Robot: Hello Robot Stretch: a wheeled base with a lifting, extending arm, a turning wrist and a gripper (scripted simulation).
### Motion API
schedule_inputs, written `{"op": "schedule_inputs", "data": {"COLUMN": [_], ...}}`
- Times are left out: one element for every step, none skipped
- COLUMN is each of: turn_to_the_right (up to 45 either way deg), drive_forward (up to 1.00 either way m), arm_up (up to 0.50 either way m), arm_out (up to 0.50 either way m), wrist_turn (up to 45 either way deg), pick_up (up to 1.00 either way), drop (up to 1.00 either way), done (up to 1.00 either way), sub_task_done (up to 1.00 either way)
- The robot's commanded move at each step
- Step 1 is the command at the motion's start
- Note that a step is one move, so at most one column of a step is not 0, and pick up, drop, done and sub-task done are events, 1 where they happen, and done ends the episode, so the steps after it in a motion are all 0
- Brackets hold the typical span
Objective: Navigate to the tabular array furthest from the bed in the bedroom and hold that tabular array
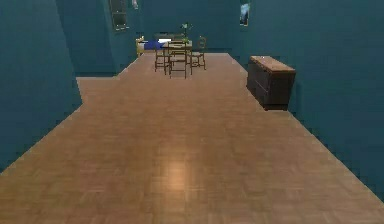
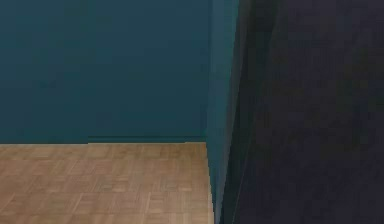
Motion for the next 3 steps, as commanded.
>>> {"op": "schedule_inputs", "data": {"turn_to_the_right": [6.0,0.0,0.0], "drive_forward": [0.00,1.00,1.00], "arm_up": [0.00,0.00,0.00], "arm_out": [0.00,0.00,0.00], "wrist_turn": [0.0,0.0,0.0], "pick_up": [0.00,0.00,0.00], "drop": [0.00,0.00,0.00], "done": [0.00,0.00,0.00], "sub_task_done": [0.00,0.00,0.00]}}
